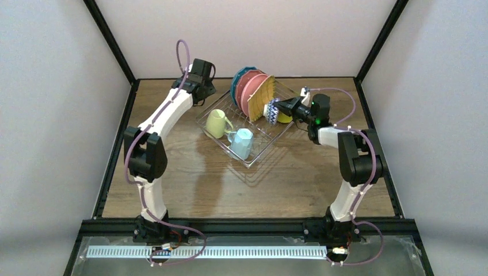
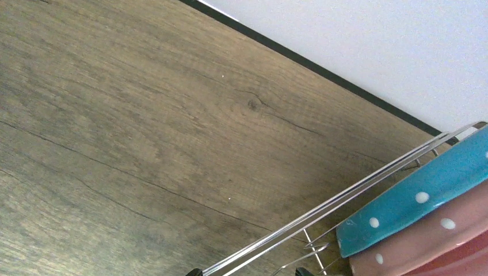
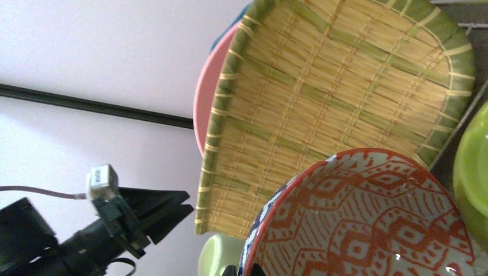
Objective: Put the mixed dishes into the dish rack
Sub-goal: Turn the bowl upside down over the dish rack.
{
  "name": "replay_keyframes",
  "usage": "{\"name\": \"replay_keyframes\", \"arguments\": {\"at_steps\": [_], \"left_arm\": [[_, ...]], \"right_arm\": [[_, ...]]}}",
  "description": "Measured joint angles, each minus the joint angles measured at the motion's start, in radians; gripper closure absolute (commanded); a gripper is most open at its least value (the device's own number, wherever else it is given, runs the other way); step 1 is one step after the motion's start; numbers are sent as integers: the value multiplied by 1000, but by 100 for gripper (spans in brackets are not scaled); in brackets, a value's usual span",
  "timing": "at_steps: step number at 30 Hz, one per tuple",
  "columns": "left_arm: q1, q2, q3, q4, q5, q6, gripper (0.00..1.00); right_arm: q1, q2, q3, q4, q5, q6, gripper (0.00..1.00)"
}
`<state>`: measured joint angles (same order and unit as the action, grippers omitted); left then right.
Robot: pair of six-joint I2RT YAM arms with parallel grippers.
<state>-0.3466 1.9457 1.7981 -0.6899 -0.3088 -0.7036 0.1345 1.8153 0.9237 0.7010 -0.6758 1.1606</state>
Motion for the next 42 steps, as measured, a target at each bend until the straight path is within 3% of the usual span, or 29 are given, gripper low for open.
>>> {"name": "replay_keyframes", "arguments": {"at_steps": [8, 20, 33, 42], "left_arm": [[0, 48, 11, -9, 0, 7, 8], [0, 61, 39, -14, -1, 25, 8], [0, 131, 112, -38, 0, 35, 8], [0, 156, 156, -37, 11, 34, 9]], "right_arm": [[-10, 33, 3, 153, 34, 113, 99], [-10, 116, 69, 208, 90, 190, 99], [-10, 179, 166, 163, 130, 179, 99], [-10, 197, 253, 2, 160, 95, 99]]}}
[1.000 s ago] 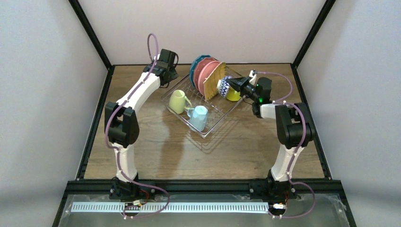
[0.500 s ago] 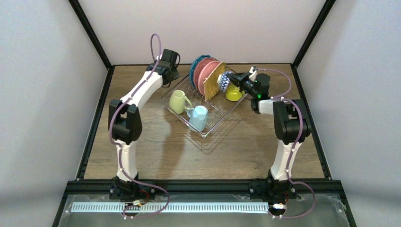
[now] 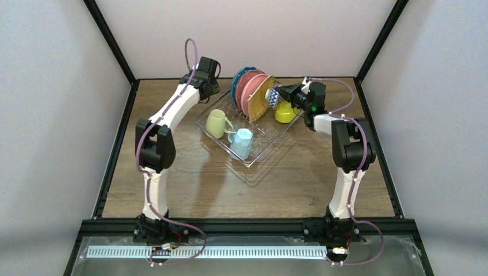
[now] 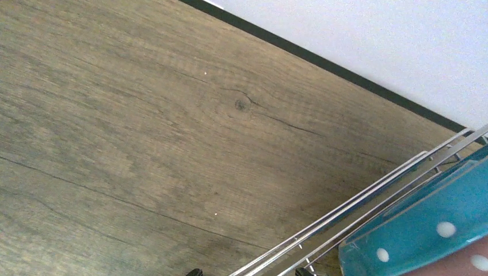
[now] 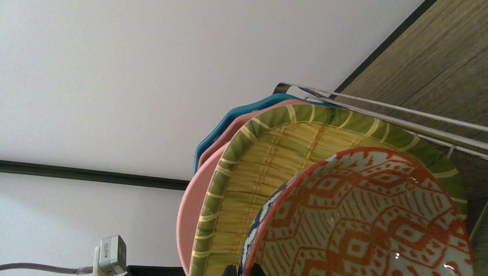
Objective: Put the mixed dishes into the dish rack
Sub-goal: Turn the bowl upside down over the dish rack.
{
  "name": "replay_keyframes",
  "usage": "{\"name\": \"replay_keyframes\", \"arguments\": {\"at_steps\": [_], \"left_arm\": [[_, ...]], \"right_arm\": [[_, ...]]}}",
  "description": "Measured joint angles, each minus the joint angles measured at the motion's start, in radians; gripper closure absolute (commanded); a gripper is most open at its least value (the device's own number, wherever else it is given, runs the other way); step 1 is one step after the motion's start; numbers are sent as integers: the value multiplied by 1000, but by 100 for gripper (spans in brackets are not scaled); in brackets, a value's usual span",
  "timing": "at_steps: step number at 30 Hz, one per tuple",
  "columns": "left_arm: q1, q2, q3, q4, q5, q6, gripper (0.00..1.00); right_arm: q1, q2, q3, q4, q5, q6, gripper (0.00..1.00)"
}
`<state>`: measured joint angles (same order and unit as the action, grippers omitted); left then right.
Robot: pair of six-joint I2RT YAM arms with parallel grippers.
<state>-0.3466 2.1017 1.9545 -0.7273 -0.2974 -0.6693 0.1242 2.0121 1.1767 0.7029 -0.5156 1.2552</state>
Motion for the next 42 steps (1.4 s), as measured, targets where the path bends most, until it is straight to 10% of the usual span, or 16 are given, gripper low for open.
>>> {"name": "replay_keyframes", "arguments": {"at_steps": [42], "left_arm": [[0, 58, 72, -8, 20, 0, 9]], "right_arm": [[15, -139, 30, -472, 132, -199, 89]]}}
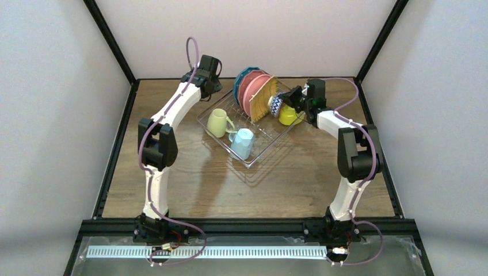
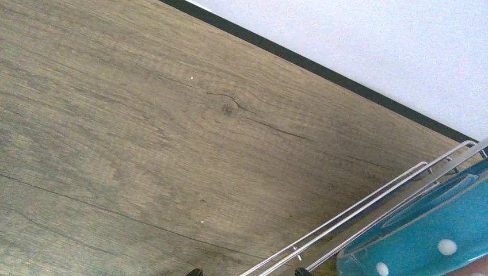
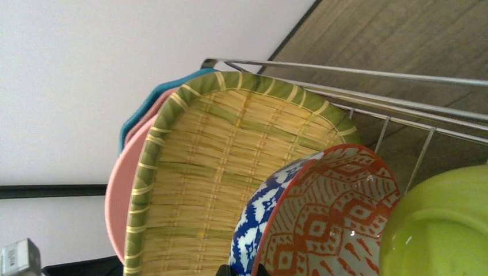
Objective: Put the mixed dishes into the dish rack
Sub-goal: Turn the bowl upside down over the dish rack.
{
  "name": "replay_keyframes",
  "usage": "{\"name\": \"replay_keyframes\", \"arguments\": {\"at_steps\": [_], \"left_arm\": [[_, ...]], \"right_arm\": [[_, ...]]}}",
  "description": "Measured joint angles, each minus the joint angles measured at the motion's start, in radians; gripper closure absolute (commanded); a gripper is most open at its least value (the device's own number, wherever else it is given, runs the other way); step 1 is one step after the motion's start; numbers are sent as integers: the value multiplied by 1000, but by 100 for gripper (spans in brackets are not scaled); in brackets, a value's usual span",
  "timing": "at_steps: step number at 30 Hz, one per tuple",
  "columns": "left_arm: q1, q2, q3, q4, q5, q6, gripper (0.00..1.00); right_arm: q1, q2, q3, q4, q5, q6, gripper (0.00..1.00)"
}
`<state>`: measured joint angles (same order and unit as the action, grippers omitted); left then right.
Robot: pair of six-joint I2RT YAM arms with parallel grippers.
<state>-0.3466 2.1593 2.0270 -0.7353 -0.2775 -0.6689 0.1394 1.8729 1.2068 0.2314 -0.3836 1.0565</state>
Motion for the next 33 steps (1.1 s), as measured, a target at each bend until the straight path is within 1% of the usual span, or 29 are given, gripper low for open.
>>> {"name": "replay_keyframes", "arguments": {"at_steps": [8, 23, 33], "left_arm": [[0, 0, 0, -3, 2, 1, 9], [0, 14, 0, -3, 11, 1, 9], [-12, 56, 0, -3, 21, 1, 9]], "right_arm": [[0, -6, 0, -96, 49, -18, 88], [0, -55, 5, -211, 145, -50, 78], [-2, -87, 5, -269, 195, -76, 76]]}}
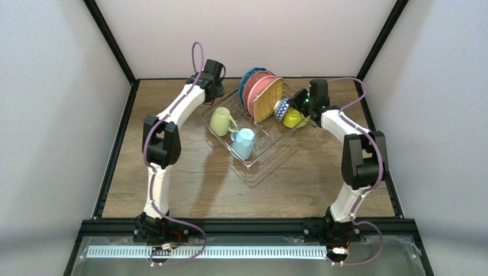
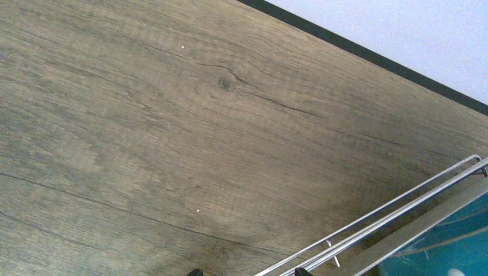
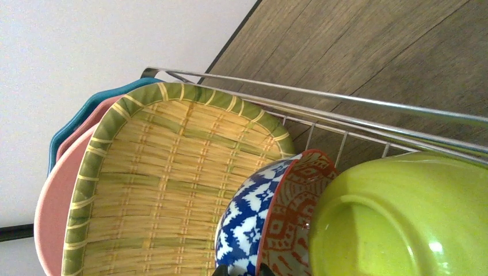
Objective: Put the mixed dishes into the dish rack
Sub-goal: Turn the bowl upside down over the dish rack.
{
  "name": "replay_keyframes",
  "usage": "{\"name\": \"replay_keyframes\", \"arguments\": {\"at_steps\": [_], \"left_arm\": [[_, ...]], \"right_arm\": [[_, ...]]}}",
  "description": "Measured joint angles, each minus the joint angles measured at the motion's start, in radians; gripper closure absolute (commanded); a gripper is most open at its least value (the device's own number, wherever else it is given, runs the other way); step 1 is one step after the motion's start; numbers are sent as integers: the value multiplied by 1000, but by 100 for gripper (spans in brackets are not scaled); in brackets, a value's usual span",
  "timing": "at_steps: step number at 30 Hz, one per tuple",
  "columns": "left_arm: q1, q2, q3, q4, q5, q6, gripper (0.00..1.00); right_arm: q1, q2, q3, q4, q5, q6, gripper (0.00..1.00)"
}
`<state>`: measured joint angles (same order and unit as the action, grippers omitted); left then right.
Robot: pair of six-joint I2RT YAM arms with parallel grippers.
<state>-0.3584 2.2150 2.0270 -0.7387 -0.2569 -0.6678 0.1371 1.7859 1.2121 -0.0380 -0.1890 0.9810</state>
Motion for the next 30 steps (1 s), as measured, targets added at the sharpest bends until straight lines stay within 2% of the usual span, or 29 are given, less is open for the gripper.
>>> {"name": "replay_keyframes", "arguments": {"at_steps": [30], "left_arm": [[-22, 0, 0, 39, 102, 71, 8]], "right_arm": [[-13, -26, 21, -105, 95, -65, 76]]}}
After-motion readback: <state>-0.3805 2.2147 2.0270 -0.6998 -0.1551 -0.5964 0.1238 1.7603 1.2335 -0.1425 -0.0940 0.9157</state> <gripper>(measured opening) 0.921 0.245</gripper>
